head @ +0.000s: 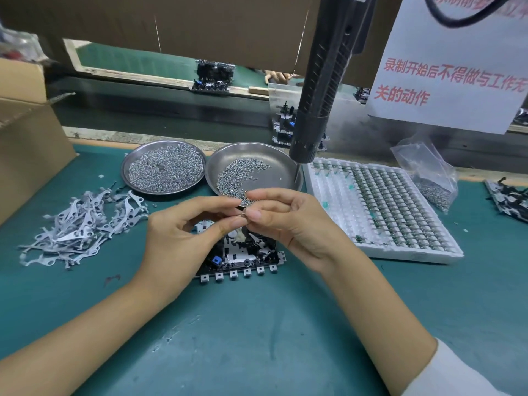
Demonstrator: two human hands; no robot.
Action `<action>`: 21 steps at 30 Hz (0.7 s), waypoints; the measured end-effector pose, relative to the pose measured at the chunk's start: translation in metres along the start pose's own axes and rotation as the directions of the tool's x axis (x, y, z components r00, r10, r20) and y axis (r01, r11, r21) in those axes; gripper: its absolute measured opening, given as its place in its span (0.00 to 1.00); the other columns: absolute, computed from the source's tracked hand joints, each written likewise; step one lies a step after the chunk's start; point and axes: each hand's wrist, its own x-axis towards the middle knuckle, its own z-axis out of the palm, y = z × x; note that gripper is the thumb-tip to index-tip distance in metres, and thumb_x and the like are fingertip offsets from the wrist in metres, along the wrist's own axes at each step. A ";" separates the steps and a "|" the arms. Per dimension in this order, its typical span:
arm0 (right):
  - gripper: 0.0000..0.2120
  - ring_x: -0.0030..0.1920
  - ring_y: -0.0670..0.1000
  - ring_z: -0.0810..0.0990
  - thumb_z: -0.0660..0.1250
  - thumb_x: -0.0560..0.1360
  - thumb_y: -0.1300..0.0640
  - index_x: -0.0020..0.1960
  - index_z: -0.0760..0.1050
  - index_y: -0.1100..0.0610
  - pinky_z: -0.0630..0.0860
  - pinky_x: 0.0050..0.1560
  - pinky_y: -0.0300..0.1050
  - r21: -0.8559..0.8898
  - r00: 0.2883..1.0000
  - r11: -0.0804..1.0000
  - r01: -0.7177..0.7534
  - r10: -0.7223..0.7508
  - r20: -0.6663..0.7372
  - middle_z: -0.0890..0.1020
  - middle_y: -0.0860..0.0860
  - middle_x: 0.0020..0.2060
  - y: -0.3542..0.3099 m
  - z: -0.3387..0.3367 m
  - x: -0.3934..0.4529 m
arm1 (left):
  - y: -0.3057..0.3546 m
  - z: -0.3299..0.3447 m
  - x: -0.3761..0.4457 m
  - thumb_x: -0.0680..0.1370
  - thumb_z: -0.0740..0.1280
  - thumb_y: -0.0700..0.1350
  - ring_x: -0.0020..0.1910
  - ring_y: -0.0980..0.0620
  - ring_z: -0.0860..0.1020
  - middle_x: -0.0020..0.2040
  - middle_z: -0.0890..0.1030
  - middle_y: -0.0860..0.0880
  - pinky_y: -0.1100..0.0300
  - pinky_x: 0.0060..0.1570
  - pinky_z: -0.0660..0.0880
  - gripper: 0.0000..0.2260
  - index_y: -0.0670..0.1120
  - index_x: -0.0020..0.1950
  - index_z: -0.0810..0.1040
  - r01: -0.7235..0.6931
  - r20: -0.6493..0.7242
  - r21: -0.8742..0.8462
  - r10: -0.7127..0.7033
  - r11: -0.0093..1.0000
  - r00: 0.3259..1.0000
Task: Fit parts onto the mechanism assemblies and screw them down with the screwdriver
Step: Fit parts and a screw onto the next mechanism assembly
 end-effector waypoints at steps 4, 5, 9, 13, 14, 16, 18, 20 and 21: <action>0.15 0.35 0.48 0.83 0.74 0.59 0.65 0.45 0.80 0.60 0.79 0.39 0.38 0.025 1.000 1.000 -0.012 0.012 -0.004 0.84 0.52 0.33 0.001 0.000 0.000 | 0.000 0.000 -0.001 0.66 0.74 0.42 0.40 0.58 0.82 0.41 0.84 0.56 0.67 0.47 0.76 0.11 0.49 0.48 0.81 -0.004 0.006 -0.004 0.004 1.000 1.000; 0.15 0.35 0.48 0.83 0.74 0.59 0.65 0.45 0.80 0.61 0.79 0.39 0.38 0.024 1.000 1.000 -0.014 0.014 -0.003 0.84 0.52 0.33 0.001 0.000 0.000 | 0.000 0.000 -0.001 0.66 0.74 0.43 0.40 0.57 0.82 0.41 0.84 0.56 0.67 0.47 0.76 0.11 0.49 0.47 0.81 0.000 0.004 -0.005 0.000 1.000 1.000; 0.15 0.35 0.48 0.83 0.73 0.59 0.65 0.45 0.80 0.61 0.80 0.39 0.38 0.030 1.000 0.999 -0.023 0.023 0.004 0.84 0.53 0.33 0.000 0.000 0.000 | 0.001 0.000 -0.002 0.66 0.74 0.44 0.40 0.55 0.83 0.41 0.85 0.54 0.65 0.47 0.77 0.11 0.49 0.47 0.82 0.021 -0.015 -0.032 -0.021 0.999 1.000; 0.14 0.36 0.49 0.84 0.73 0.59 0.65 0.45 0.79 0.61 0.80 0.39 0.38 0.047 1.000 0.999 -0.023 0.023 0.001 0.84 0.54 0.33 0.001 0.000 0.000 | 0.002 0.001 -0.002 0.66 0.74 0.42 0.40 0.56 0.82 0.40 0.85 0.55 0.66 0.47 0.77 0.10 0.48 0.46 0.82 0.042 -0.026 -0.056 -0.044 0.998 0.999; 0.13 0.36 0.49 0.84 0.73 0.59 0.65 0.44 0.80 0.61 0.80 0.39 0.38 0.048 1.000 0.999 -0.023 0.023 0.000 0.84 0.54 0.34 0.001 0.000 0.000 | 0.002 0.002 -0.002 0.66 0.74 0.41 0.40 0.56 0.82 0.40 0.85 0.55 0.66 0.46 0.77 0.10 0.48 0.46 0.82 0.051 -0.030 -0.058 -0.052 0.997 0.998; 0.13 0.36 0.49 0.84 0.73 0.59 0.65 0.44 0.80 0.61 0.80 0.39 0.38 0.042 1.000 0.999 -0.021 0.021 0.000 0.84 0.54 0.34 0.001 0.001 -0.001 | 0.004 0.002 -0.002 0.66 0.74 0.40 0.40 0.56 0.83 0.40 0.85 0.55 0.66 0.46 0.77 0.10 0.48 0.45 0.82 0.066 -0.036 -0.061 -0.069 0.996 0.997; 0.13 0.36 0.49 0.84 0.73 0.60 0.65 0.44 0.79 0.61 0.80 0.40 0.38 0.025 1.000 0.999 -0.019 0.019 0.001 0.84 0.54 0.33 0.001 0.001 -0.001 | 0.005 0.002 -0.002 0.65 0.74 0.40 0.40 0.55 0.83 0.40 0.85 0.54 0.65 0.47 0.78 0.10 0.48 0.45 0.82 0.066 -0.033 -0.056 -0.068 0.996 0.997; 0.13 0.36 0.49 0.84 0.73 0.60 0.65 0.45 0.79 0.61 0.80 0.40 0.39 0.005 1.000 1.000 -0.020 0.020 0.002 0.84 0.53 0.33 0.000 0.001 -0.001 | 0.006 0.001 -0.002 0.66 0.74 0.41 0.40 0.55 0.83 0.41 0.85 0.53 0.64 0.47 0.78 0.10 0.48 0.46 0.82 0.043 -0.022 -0.028 -0.044 0.999 0.999; 0.14 0.36 0.49 0.84 0.73 0.60 0.65 0.45 0.79 0.61 0.80 0.40 0.38 -0.006 1.000 1.000 -0.022 0.022 0.003 0.84 0.53 0.33 0.000 0.001 -0.002 | 0.006 0.001 -0.002 0.66 0.74 0.42 0.40 0.54 0.83 0.41 0.85 0.53 0.64 0.47 0.78 0.11 0.49 0.47 0.82 0.026 -0.010 -0.005 -0.026 1.000 1.000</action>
